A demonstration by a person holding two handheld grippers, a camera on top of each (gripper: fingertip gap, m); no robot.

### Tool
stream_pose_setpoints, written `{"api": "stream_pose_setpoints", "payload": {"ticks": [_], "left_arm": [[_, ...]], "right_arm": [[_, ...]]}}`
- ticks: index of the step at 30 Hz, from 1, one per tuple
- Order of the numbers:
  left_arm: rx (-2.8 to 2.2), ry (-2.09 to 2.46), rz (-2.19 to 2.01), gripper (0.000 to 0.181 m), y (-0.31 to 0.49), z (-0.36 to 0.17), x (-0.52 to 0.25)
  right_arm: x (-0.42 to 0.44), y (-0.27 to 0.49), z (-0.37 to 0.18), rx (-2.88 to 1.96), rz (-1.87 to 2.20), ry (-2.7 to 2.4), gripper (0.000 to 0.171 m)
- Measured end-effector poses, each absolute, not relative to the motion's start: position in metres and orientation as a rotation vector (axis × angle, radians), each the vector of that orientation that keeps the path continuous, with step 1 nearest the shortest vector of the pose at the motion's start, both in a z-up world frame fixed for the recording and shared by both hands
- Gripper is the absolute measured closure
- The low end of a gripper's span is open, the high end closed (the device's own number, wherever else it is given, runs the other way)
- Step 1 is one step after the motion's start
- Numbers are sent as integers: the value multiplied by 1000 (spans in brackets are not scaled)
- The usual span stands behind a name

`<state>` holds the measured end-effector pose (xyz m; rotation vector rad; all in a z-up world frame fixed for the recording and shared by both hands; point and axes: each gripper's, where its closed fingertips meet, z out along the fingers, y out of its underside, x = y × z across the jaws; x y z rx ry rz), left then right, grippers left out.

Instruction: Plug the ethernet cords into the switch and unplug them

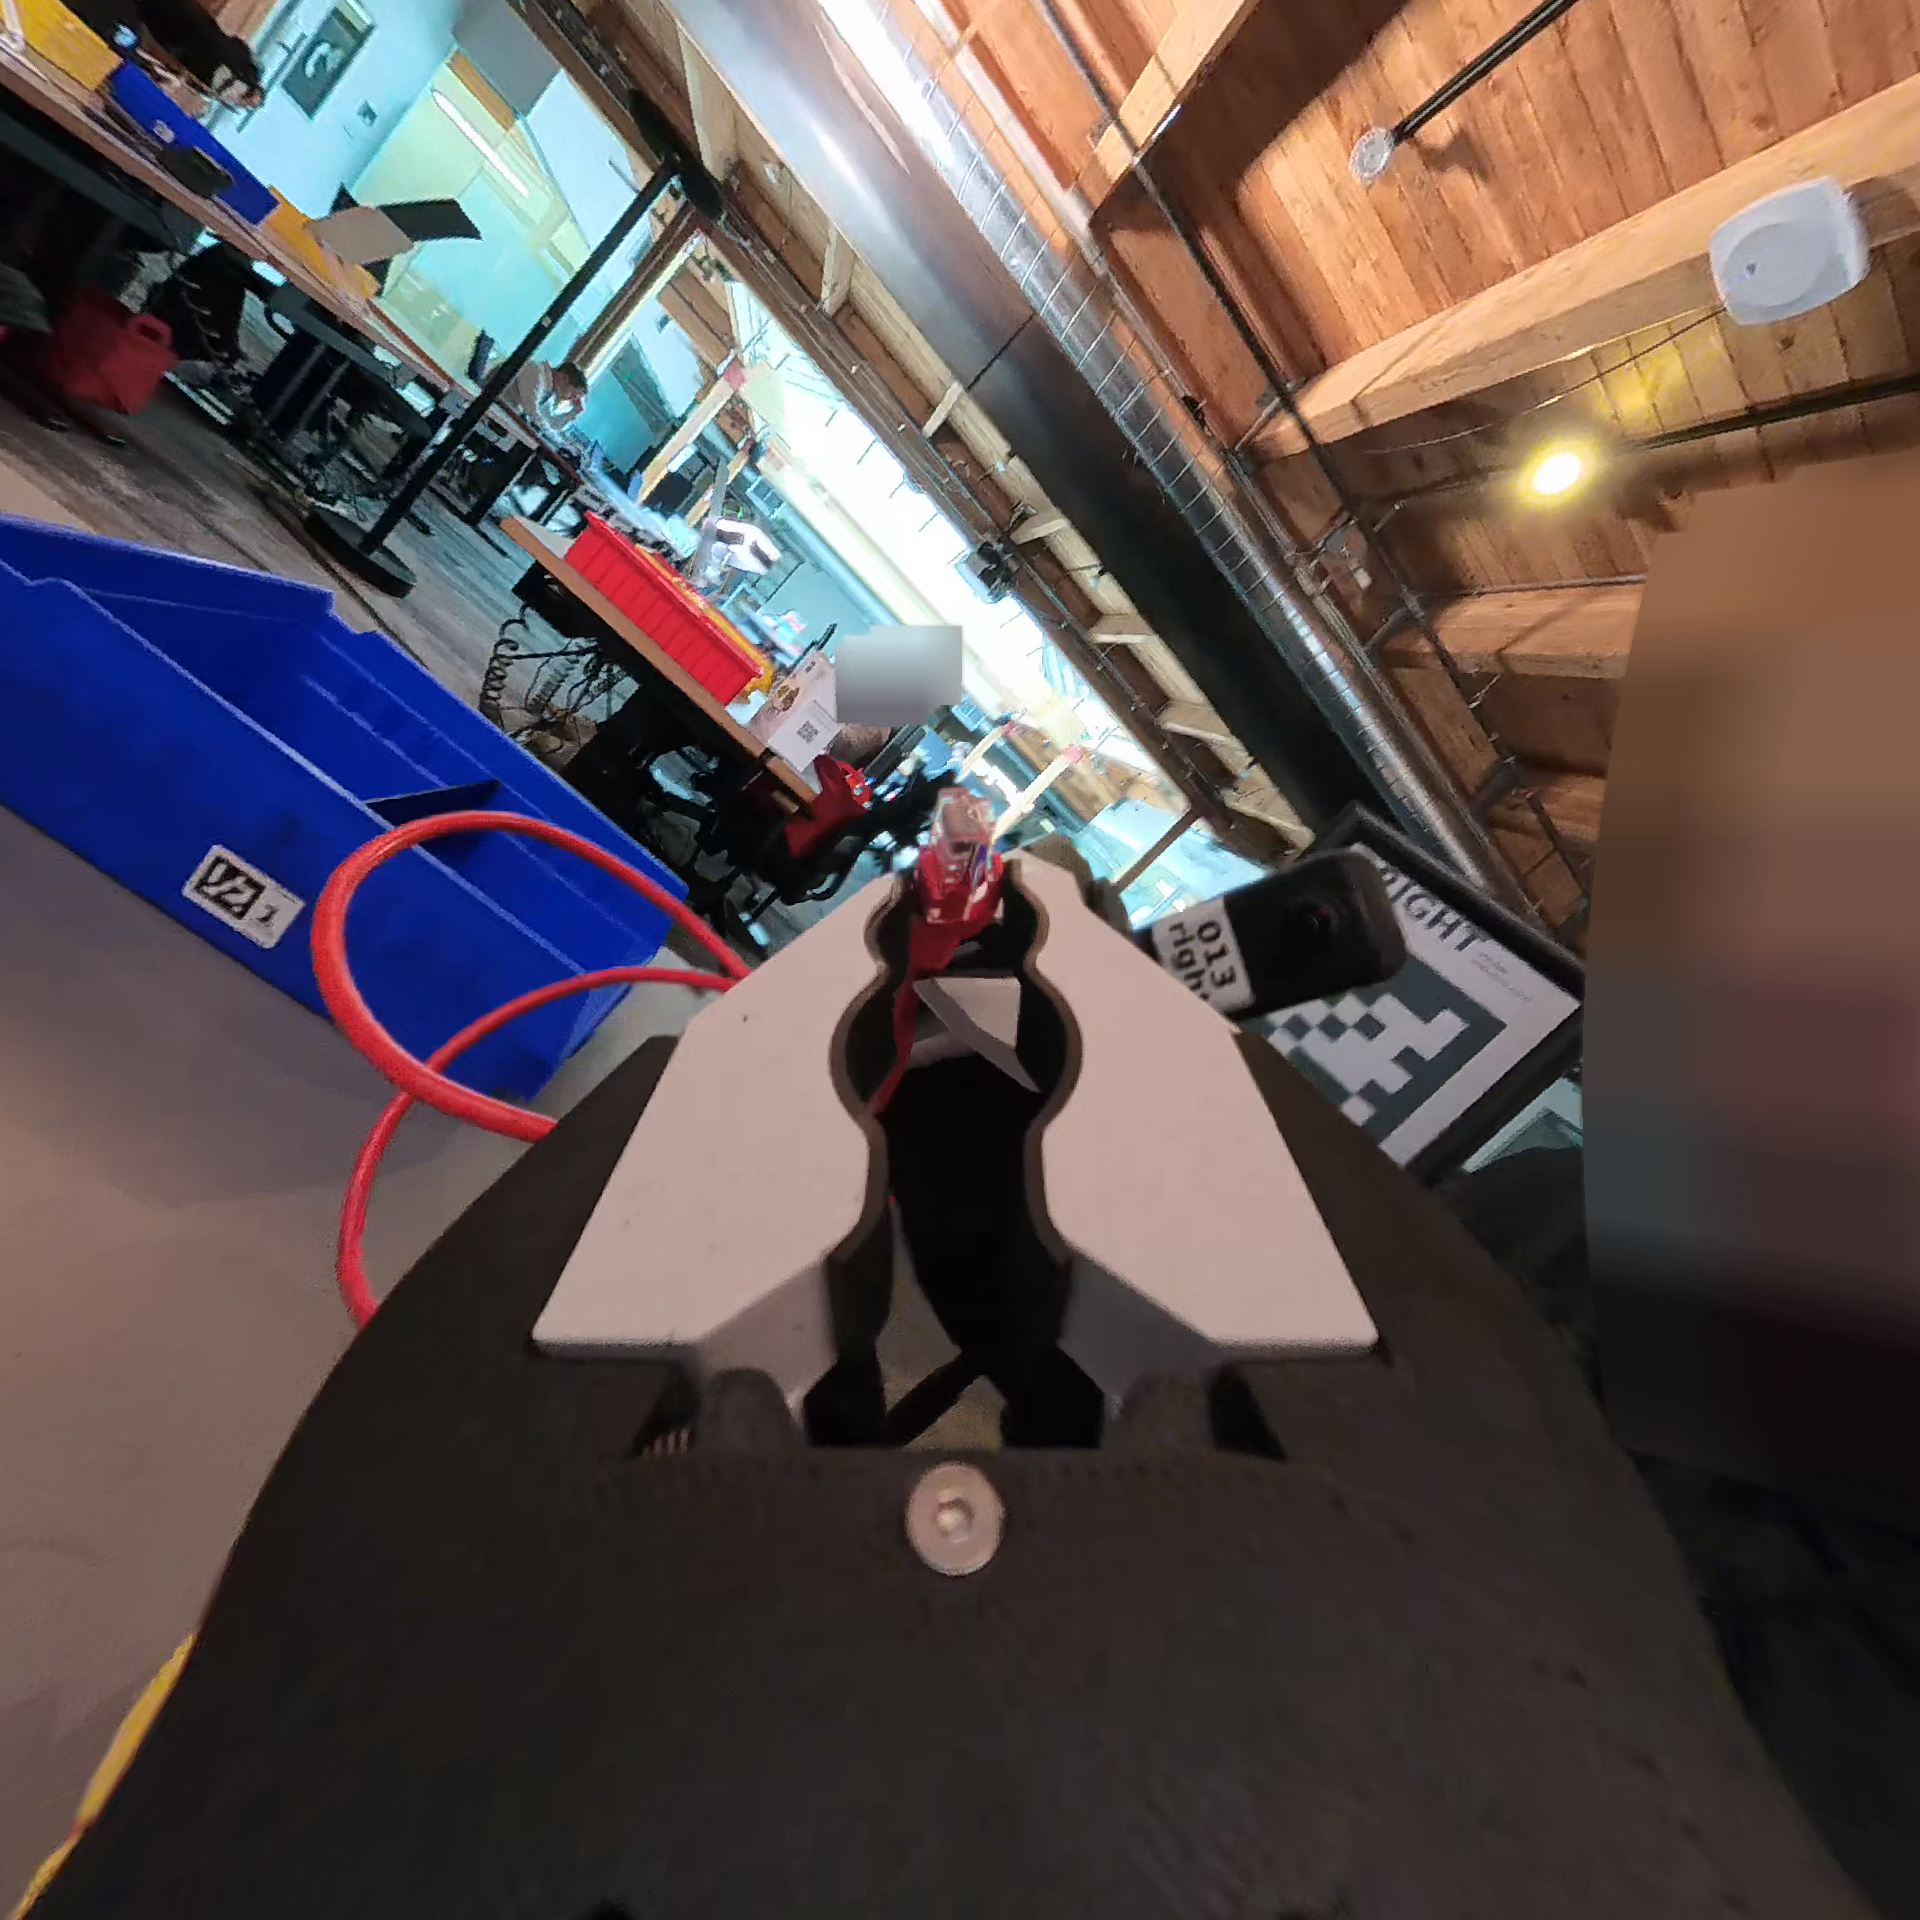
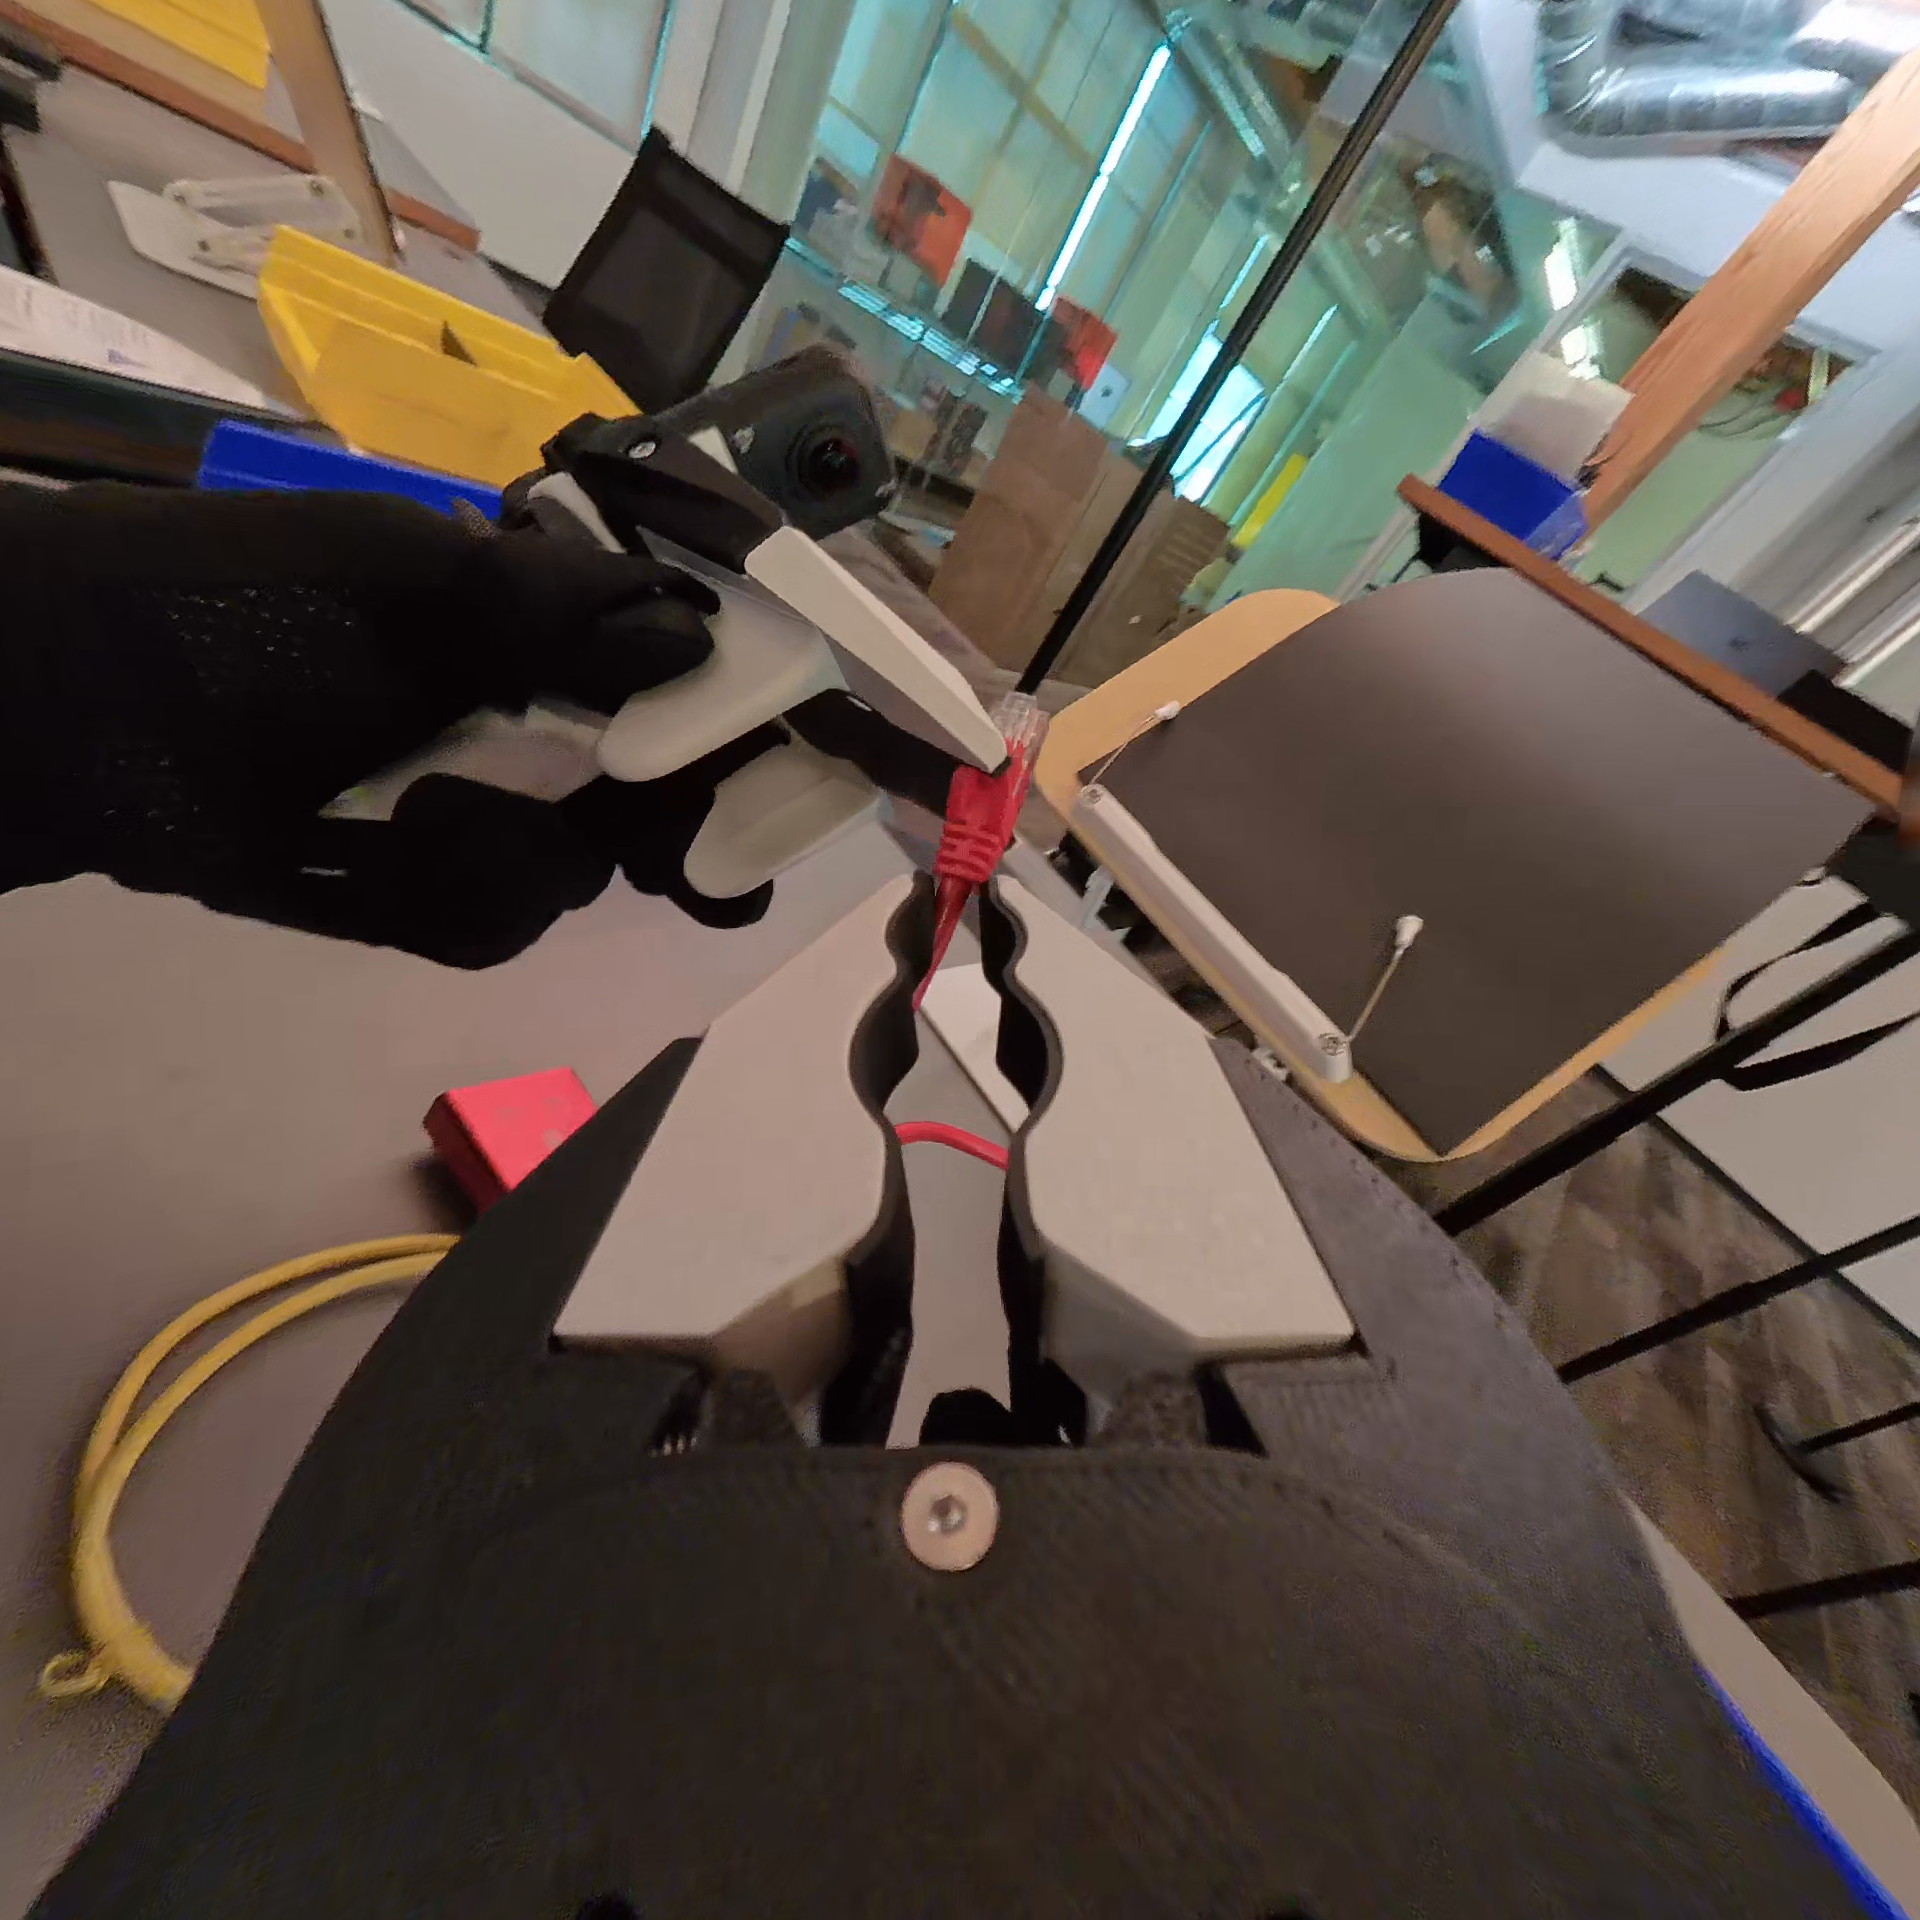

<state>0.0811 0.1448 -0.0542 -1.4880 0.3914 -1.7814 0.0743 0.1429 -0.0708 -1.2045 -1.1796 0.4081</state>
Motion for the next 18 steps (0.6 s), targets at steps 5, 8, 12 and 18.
{"api": "stream_pose_setpoints", "payload": {"ticks": [5,8,12,18], "left_arm": [[-1609,464,-1574,161,149,-72,73],[-1716,561,-1583,159,140,-84,77],[-1856,689,-1615,157,124,-104,86],[-1943,693,-1695,160,120,-118,93]], "right_arm": [[77,143,-92,-1282,429,-1319,165],[80,140,-105,-1297,399,-1429,166],[86,133,-123,-1287,306,-1590,166],[91,133,-133,-1253,132,-1682,166]]}}
